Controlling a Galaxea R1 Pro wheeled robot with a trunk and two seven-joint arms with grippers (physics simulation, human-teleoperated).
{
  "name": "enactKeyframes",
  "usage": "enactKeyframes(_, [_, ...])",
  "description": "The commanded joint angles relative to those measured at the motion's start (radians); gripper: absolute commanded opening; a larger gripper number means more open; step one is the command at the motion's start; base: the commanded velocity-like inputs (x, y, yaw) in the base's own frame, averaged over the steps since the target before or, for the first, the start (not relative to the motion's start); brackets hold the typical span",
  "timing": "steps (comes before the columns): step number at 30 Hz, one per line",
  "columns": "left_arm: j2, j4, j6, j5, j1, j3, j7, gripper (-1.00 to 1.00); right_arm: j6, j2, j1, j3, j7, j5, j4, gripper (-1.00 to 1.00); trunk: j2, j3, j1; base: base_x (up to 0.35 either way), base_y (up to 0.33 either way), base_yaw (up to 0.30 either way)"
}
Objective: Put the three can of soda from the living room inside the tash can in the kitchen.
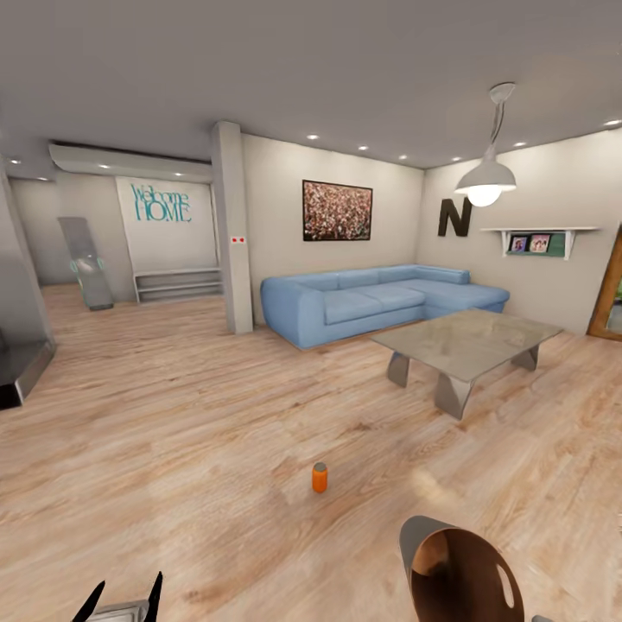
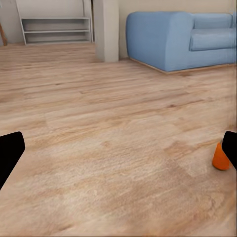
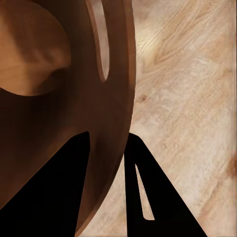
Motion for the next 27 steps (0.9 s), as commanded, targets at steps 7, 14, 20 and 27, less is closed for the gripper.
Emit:
enactKeyframes(7, [0.0, 0.0, 0.0, 0.0, 0.0, 0.0, 0.0, 1.0, 0.0, 0.0, -0.001, -0.001, 0.004, -0.004, -0.002, -1.0, 0.0, 0.005, 0.0, 0.228, -0.066, -0.2])
enactKeyframes(14, [0.0, 0.0, 0.0, 0.0, 0.0, 0.0, 0.0, 1.0, 0.0, 0.0, -0.001, -0.001, 0.004, -0.005, -0.002, -1.0, 0.0, 0.007, 0.0, 0.294, -0.077, -0.051])
enactKeyframes(20, [0.0, 0.0, 0.0, 0.0, 0.0, 0.0, 0.0, 1.0, 0.0, 0.0, -0.001, -0.001, 0.004, -0.005, -0.002, -1.0, 0.0, 0.009, 0.0, 0.307, -0.031, -0.072])
enactKeyframes(27, [0.0, 0.0, 0.0, 0.0, 0.0, 0.0, 0.0, 1.0, 0.0, 0.0, -0.001, -0.001, 0.004, -0.005, -0.002, -1.0, 0.0, 0.01, 0.0, 0.306, -0.003, -0.024])
